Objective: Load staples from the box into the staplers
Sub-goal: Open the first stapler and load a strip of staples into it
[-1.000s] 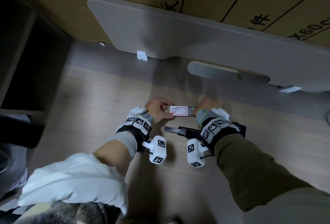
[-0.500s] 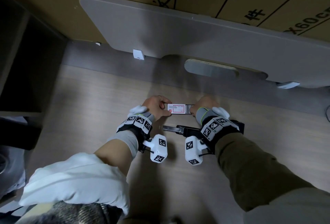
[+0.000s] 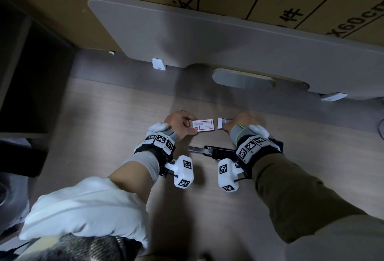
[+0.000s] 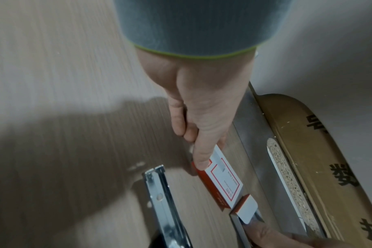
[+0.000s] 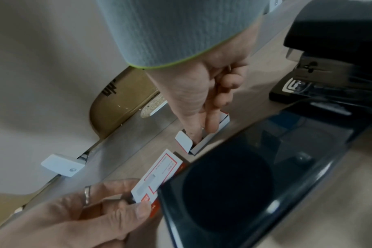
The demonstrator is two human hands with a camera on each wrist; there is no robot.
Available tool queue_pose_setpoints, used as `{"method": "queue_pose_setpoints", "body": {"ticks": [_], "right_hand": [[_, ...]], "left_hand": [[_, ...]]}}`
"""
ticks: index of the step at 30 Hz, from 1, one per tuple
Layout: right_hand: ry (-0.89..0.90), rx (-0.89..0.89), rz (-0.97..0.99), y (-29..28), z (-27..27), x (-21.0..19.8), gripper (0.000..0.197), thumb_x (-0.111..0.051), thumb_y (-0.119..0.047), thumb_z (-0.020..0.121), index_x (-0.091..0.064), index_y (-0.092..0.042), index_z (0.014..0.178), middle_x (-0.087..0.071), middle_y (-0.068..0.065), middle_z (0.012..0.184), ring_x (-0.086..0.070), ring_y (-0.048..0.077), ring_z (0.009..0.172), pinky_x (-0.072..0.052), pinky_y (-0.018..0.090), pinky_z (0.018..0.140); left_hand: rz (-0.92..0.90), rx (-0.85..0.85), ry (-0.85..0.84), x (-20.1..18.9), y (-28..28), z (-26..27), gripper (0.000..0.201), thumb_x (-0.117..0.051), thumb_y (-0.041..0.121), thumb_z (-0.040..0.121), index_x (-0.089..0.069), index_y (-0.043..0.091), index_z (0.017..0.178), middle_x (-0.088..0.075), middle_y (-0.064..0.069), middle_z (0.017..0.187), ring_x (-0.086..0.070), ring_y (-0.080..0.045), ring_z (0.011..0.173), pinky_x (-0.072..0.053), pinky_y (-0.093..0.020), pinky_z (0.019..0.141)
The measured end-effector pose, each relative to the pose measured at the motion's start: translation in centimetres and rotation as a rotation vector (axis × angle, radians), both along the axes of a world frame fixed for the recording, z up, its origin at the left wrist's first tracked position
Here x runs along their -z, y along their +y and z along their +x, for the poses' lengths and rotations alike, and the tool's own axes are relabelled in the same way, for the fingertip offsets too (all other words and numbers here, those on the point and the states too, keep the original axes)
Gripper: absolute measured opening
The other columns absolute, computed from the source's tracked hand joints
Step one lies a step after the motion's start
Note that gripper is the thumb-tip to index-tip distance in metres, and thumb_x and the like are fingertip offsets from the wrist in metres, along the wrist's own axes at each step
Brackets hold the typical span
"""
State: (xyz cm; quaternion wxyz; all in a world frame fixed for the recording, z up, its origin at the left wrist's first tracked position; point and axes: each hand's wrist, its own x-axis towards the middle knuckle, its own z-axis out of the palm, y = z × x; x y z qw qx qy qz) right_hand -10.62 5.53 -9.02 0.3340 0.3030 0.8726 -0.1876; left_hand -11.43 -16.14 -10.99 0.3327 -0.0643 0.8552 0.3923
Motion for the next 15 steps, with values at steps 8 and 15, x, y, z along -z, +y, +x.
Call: {"method": "queue_pose_setpoints", "body": {"ticks": [8, 15], "right_hand": [[-0.071, 0.042, -0.157, -0.5, -0.6, 1.0, 0.028, -0.080, -0.035, 0.076, -0.063, -0.020, 0.092, -0.059, 0.006, 0.105, -0.050, 0.015, 0.088, -0.041, 0.026, 0.074], [-0.112, -0.053, -0.070, -2.4, -1.8, -2.1, 0.039, -0.074, -0.045, 0.079, -0.059, -0.010, 0.086, -0.059, 0.006, 0.086, -0.052, 0.018, 0.063, -0.036, 0.023, 0.057]], "left_hand": [[0.023, 0.038, -0.003, 0.2, -0.2, -0.1, 0.040, -0.088, 0.019, 0.066, -0.073, 0.029, 0.101, -0.067, 0.007, 0.082, -0.064, -0.010, 0.076, -0.047, -0.018, 0.069], [0.043, -0.043, -0.028, 0.1, -0.6, -0.1, 0.039, -0.087, 0.013, 0.064, -0.073, 0.025, 0.099, -0.065, 0.009, 0.075, -0.063, -0.009, 0.072, -0.052, -0.022, 0.079]]}}
